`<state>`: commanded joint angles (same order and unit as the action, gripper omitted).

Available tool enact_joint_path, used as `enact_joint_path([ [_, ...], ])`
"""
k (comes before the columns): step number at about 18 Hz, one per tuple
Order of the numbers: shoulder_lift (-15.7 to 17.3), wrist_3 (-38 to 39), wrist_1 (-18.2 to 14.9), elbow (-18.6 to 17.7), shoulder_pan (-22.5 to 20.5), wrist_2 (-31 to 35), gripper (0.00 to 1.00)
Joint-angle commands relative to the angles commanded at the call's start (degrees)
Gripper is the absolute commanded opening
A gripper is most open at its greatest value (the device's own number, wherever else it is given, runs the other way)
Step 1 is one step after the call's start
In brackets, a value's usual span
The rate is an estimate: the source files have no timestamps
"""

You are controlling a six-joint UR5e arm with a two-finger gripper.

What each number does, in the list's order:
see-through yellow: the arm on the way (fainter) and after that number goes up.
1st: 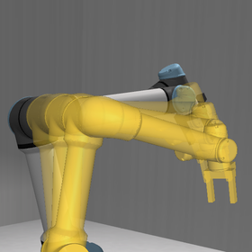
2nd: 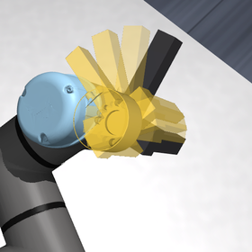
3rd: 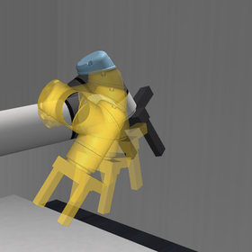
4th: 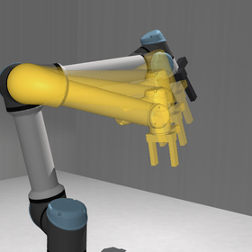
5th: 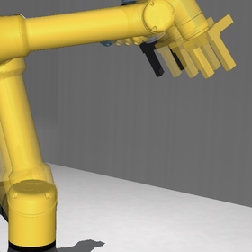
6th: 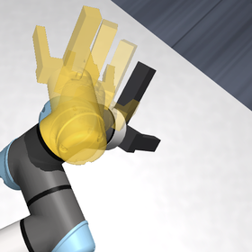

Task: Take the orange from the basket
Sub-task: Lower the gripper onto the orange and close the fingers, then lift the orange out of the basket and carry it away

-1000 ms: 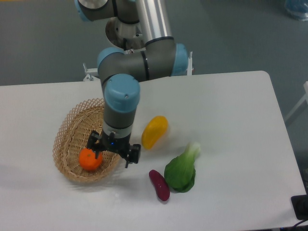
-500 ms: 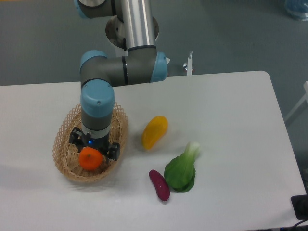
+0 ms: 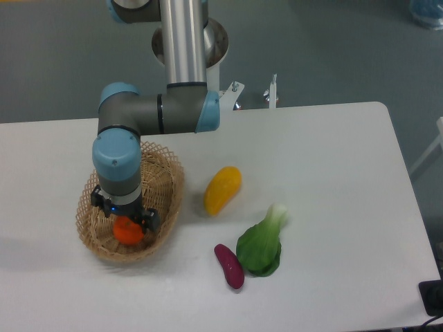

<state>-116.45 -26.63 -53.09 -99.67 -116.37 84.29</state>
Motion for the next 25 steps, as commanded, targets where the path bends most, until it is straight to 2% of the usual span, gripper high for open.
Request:
enact_joint_path([
  [3, -0.8, 2.9, 0.3, 0.4, 0.3, 0.2, 1.0],
  [4, -1.1, 4.4, 0.4, 0.8, 0.3, 0.3, 0.9],
  [6, -1.6, 5.8, 0.1, 1.7, 0.4, 1.8, 0.55],
  [7, -1.5, 5.8, 0.1, 1.7, 0.7, 1.9, 0.44],
  [8, -1.4, 5.8, 0.1, 1.7, 0.8, 1.9, 0.37],
  [10, -1.5, 5.8, -0.1, 2.8, 0.8, 2.3, 0.32],
  [12, -0.9, 5.5, -0.8, 3.8, 0.6, 1.8, 0.33],
  [15, 0.9, 4.7, -1.1, 3.3, -0.5, 1.8, 0.32],
  [19, 3.2, 3.7, -4.0, 3.5, -3.8, 0.4, 0.32],
  [21, 4.6, 2.0, -4.2, 3.6, -5.7, -1.7, 0.32],
  [25, 6.1, -0.8, -3.9, 3.7, -9.7, -1.6, 0.33],
])
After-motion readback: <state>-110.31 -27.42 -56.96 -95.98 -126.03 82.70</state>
